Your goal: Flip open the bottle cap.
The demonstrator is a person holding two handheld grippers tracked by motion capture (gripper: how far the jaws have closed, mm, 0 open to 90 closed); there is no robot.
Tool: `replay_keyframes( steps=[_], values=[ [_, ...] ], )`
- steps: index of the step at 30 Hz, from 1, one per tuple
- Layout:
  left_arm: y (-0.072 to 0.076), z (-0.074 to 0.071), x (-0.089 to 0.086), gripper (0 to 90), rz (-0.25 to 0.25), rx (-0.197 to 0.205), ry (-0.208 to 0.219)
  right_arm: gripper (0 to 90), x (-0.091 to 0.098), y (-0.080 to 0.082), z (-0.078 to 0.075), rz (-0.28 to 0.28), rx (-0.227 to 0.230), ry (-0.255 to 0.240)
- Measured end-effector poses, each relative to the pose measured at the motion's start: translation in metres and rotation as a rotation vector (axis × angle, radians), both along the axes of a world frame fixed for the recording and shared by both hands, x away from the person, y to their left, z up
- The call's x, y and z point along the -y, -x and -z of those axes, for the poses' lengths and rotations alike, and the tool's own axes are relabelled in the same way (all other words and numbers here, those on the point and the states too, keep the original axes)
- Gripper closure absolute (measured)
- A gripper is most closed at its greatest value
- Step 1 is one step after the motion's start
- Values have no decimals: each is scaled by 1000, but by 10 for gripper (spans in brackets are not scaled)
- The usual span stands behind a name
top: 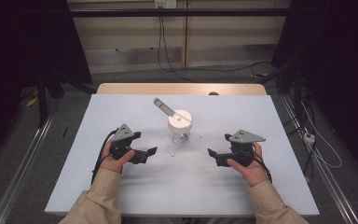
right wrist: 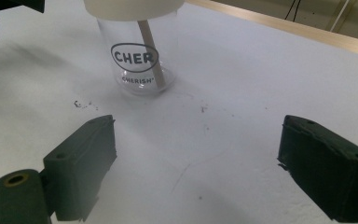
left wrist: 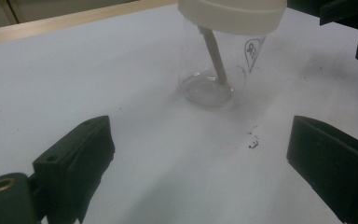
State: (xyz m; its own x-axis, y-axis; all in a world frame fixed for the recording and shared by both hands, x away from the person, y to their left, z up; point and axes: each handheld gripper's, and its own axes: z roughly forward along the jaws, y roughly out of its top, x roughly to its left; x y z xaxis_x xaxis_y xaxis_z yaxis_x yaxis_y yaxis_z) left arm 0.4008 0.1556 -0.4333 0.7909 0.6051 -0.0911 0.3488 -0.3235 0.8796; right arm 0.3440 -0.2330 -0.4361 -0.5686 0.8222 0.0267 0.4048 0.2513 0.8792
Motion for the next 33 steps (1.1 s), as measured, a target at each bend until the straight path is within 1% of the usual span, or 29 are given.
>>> replay_keyframes(
  steps=[2,4,10,12,24,33],
  values=[
    [1,0,-2,68,-5,-6,14,108,2,2,1,3,1,2],
    [2,0,-5,68,-7,-5,12,108,4,4,3,8,2,-4],
    [5,2,-15,68,-9,-10,7,108,10,7,5,14,1,0],
    [6,2,-19,68,-16,-12,14,108,11,8,6,15,0,-2],
    [10,5,-35,68,-29,-15,-3,111,23,15,9,33,-2,-10],
    [12,6,-40,68,-28,-16,-10,113,31,20,10,45,-3,-10]
  ],
)
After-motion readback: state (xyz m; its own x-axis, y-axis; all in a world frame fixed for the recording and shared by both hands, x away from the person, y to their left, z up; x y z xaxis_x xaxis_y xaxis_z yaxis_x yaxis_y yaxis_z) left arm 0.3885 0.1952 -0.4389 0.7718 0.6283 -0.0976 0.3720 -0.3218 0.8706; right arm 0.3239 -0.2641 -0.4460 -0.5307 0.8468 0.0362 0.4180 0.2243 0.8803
